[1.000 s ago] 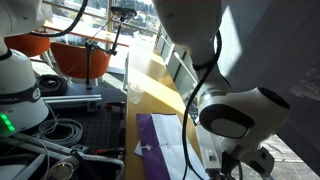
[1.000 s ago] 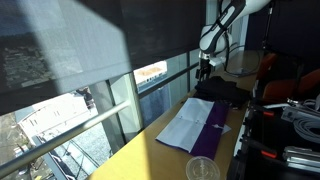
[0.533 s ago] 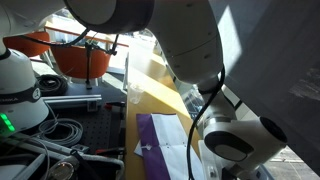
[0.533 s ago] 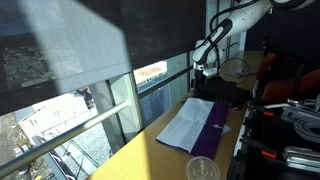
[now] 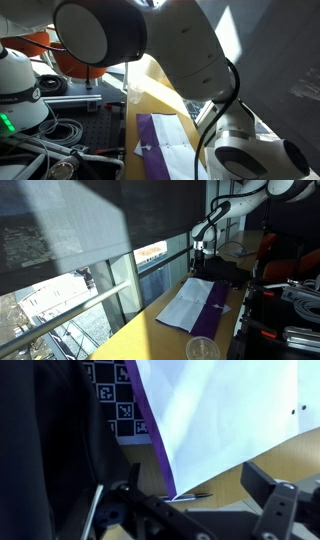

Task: Close the purple file holder

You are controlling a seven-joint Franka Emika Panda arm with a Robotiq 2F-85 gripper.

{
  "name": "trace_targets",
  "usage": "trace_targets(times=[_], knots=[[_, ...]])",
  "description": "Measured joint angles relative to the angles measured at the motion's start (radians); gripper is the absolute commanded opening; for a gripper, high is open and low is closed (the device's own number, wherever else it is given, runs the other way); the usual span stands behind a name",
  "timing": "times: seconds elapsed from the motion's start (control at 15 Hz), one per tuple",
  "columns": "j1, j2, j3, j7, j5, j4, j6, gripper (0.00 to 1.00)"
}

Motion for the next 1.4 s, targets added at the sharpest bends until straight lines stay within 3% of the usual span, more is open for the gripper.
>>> trace_targets(times=[0.67, 0.73, 0.8, 1.4], knots=[[-0.025, 0.185, 0.045, -0.11, 0.027, 0.222, -0.047, 1.0], [-0.024, 0.203, 0.047, -0.11, 0.027, 0.244, -0.055, 0.82], [-0.022, 0.218, 0.05, -0.11, 0.027, 0.265, -0.066, 0.74], [-0.017, 0.312, 0.054, -0.102, 0.027, 0.448, -0.205, 0.05]])
